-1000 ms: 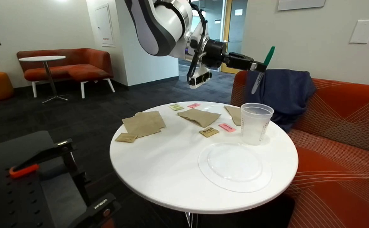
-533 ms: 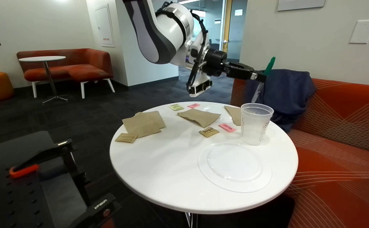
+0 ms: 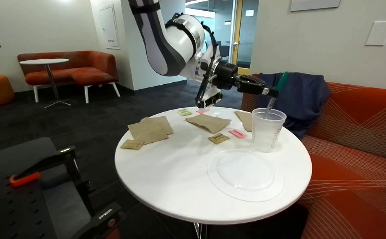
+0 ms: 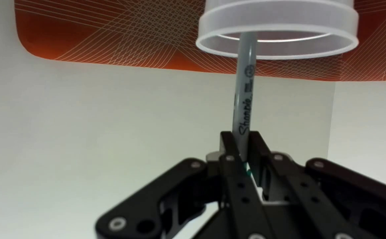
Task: Get the marker from the table and place it in the transparent cup
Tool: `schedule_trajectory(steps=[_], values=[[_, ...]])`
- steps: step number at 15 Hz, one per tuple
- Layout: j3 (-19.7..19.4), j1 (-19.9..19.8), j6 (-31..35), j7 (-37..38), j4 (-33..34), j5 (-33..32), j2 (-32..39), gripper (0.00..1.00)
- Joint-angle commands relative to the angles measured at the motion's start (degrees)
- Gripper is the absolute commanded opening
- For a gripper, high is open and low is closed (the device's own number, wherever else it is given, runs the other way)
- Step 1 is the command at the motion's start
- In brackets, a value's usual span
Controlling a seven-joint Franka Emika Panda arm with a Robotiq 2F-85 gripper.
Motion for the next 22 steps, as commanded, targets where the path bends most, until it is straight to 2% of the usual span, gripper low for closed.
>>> schedule_trajectory(steps=[1, 12, 13, 15, 22], values=[[0.0, 0.0, -2.1, 2.0, 1.6, -0.5, 1.9, 0.04], [-0.7, -0.4, -2.9, 3.9, 1.0, -1.0, 4.4, 0.04], [-0.7, -0.4, -3.2, 4.0, 0.9, -1.1, 4.5, 0.39], [-0.7, -0.3, -3.6, 4.1, 0.6, -1.2, 4.5, 0.47], [-0.6, -0.1, -4.5, 5.6, -0.9, -1.5, 2.7, 0.98]])
